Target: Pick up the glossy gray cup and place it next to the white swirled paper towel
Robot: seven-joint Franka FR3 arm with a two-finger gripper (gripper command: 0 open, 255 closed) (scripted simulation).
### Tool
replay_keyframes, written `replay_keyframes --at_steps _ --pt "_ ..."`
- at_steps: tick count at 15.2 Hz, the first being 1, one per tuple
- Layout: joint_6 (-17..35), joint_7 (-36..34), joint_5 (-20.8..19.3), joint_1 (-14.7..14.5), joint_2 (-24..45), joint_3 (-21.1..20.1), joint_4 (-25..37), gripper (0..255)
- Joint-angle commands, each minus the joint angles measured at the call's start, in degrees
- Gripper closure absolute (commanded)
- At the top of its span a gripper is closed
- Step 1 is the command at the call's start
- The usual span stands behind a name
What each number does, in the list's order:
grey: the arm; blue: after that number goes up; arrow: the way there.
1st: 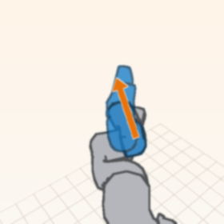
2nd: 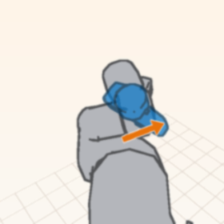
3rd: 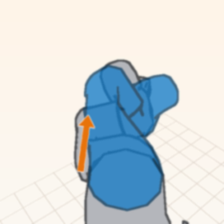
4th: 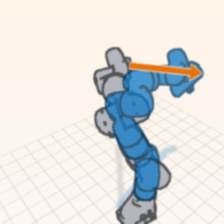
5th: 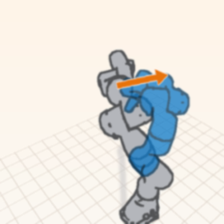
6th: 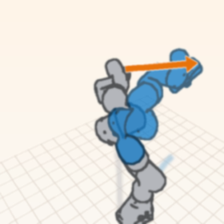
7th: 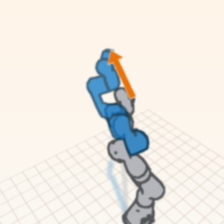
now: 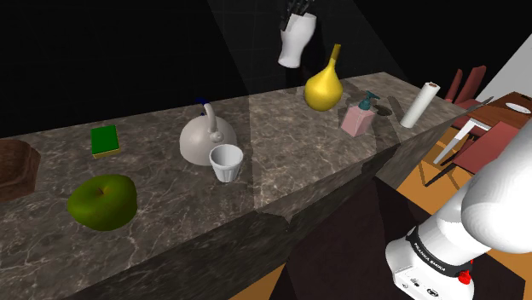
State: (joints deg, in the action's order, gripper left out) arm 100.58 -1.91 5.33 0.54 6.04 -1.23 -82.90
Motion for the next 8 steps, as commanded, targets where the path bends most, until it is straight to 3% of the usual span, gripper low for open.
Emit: replay_keyframes --at_steps 1,8 --pt "-1.53 -0.11 -0.03 0.01 0.50 0.01 2.04 255" --pt "-0.50 8.37 1.65 4.37 -8.32 3.87 -8.72 255"
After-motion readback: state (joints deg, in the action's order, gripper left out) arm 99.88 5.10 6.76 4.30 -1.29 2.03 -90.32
